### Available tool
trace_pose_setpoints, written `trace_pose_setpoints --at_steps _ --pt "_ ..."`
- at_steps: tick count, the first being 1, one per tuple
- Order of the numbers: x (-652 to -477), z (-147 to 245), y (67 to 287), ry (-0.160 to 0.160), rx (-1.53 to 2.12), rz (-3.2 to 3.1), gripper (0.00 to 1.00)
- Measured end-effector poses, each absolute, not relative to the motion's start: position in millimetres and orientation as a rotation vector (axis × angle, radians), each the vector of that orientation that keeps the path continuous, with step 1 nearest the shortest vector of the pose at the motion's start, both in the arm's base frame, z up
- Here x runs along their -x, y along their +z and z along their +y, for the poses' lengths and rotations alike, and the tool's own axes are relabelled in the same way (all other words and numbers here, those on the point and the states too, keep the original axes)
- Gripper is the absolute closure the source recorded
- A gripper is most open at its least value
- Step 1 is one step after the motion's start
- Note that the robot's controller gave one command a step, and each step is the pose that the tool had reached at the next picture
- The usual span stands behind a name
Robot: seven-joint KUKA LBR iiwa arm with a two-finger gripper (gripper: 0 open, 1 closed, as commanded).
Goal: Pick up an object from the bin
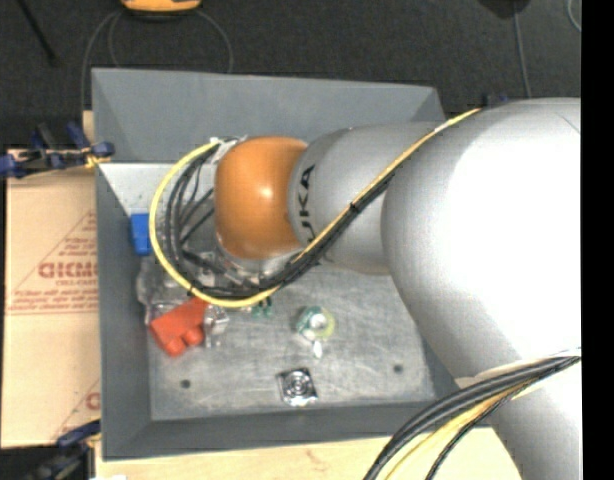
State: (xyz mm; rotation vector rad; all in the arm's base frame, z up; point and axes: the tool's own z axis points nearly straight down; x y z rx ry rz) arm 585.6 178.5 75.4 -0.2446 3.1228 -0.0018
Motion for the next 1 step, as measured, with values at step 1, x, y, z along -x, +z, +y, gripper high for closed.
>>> trace_pose_setpoints --at_steps 1 --pt "-594.8 172.8 252.5 -0.001 0.280 3.116 1.00"
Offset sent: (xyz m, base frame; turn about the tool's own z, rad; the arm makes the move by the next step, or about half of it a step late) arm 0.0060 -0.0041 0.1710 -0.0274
